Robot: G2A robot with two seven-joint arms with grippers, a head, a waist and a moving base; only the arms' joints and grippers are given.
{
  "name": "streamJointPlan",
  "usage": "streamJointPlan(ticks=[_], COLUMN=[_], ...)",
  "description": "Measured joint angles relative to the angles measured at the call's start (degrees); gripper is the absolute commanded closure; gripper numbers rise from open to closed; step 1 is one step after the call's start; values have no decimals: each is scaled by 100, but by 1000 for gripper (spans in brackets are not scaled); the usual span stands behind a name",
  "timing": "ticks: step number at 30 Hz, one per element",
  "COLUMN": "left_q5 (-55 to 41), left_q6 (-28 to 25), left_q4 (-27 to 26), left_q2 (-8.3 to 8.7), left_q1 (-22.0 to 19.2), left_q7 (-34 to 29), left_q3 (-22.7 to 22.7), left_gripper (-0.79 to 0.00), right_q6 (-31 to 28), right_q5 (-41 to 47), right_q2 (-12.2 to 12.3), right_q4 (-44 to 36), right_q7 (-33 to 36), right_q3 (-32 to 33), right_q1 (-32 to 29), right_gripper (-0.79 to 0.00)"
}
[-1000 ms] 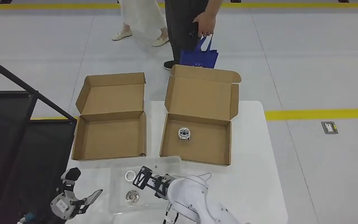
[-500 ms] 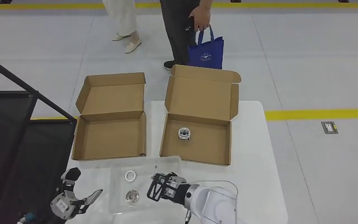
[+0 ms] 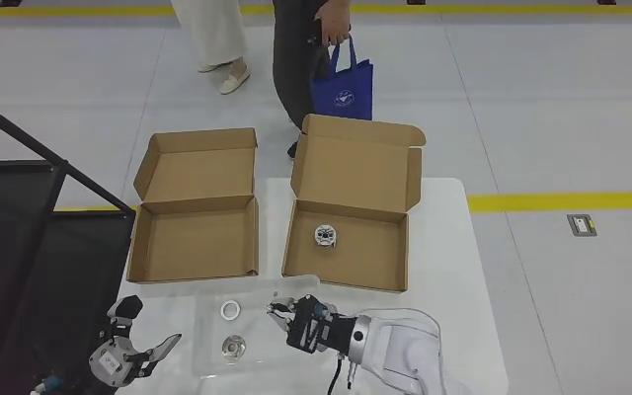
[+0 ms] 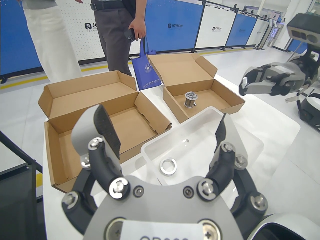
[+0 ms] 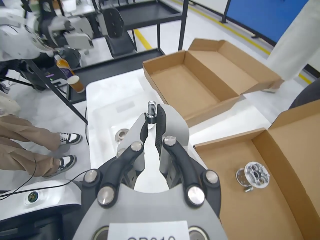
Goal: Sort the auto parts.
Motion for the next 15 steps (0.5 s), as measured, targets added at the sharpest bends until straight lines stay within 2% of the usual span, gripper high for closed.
streamJointPlan(ticks=[8, 11, 15], left_q5=[0, 0, 0], left_q6=[0, 0, 0], left_q4=[0, 0, 0], left_q2=[0, 0, 0], left_q1=[0, 0, 0], left_q7=[0, 0, 0], left_q3=[0, 0, 0], left_gripper=[-785, -785, -785], right_q6=[-922, -775, -397], right_q5=[115, 145, 408], right_q2=[223, 279, 326], right_q4=[13, 123, 410], right_q7=[-1346, -1552, -1456], right_q3=[728, 1007, 1355], right_q1=[-262, -338, -279], right_gripper=[0, 0, 0])
